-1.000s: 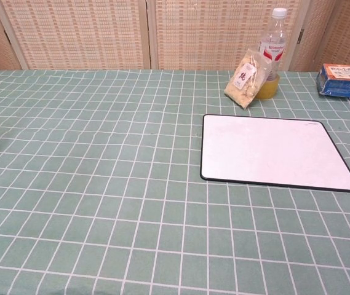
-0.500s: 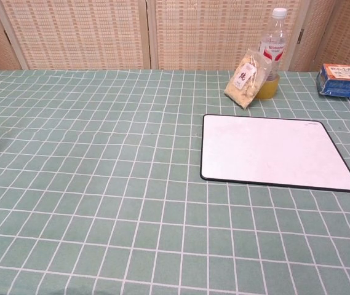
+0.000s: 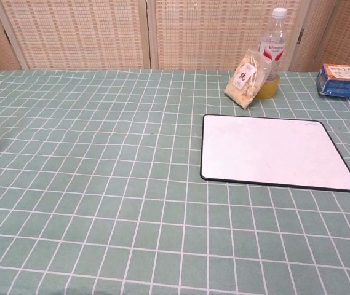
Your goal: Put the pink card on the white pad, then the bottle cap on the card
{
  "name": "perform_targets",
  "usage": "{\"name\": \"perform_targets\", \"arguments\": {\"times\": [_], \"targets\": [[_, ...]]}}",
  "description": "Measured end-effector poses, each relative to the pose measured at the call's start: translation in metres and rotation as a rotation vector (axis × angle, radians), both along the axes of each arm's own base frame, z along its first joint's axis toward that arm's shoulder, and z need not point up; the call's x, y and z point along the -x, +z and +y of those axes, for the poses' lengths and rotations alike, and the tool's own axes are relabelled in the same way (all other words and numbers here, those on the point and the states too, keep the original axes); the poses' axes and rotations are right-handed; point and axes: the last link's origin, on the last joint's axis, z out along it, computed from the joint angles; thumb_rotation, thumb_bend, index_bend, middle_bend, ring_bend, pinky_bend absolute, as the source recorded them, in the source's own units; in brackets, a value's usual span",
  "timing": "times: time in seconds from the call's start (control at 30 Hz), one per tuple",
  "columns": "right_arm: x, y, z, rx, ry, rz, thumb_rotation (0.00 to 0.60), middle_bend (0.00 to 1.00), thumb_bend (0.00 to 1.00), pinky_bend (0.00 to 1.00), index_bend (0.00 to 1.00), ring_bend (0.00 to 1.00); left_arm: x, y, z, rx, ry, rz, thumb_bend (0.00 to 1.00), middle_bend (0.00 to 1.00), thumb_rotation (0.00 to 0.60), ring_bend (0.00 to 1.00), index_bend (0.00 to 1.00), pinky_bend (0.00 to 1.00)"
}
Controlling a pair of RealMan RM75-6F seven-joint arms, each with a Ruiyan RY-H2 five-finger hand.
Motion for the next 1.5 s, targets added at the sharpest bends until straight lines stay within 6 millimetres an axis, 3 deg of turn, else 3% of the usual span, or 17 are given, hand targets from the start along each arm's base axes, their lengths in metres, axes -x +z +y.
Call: {"name": "perform_targets", "arguments": {"times": [0.37, 0.7, 0.87, 1.23, 1.5], "targets": [[-0.021, 0.005, -0.007, 0.013, 0.058, -0.04, 0.6, 0.0, 0.0, 0.0, 0.5, 0.0, 0.0, 0.0, 0.0, 0.0, -0.001, 0.001, 0.16, 0.0, 0.6, 0.0, 0.0, 0.0], [-0.122, -0.017, -0.06, -0.037, 0.232, -0.12, 0.6, 0.0, 0.0, 0.0, 0.5, 0.0, 0.001, 0.002, 0.0, -0.005, 0.004, -0.005, 0.16, 0.0, 0.6, 0.0, 0.0, 0.0], [-0.153, -0.036, -0.074, -0.073, 0.25, -0.132, 0.6, 0.0, 0.0, 0.0, 0.5, 0.0, 0.001, 0.002, -0.001, -0.003, -0.003, 0.001, 0.16, 0.0, 0.6, 0.0, 0.0, 0.0], [-0.168, -0.07, -0.085, -0.12, 0.221, -0.128, 0.6, 0.0, 0.0, 0.0, 0.49, 0.0, 0.001, 0.005, -0.001, -0.01, -0.002, -0.011, 0.16, 0.0, 0.6, 0.0, 0.0, 0.0], [-0.168, -0.073, -0.088, -0.127, 0.213, -0.135, 0.6, 0.0, 0.0, 0.0, 0.24, 0.0, 0.002, 0.005, 0.0, -0.008, 0.002, -0.01, 0.16, 0.0, 0.6, 0.0, 0.0, 0.0]]}}
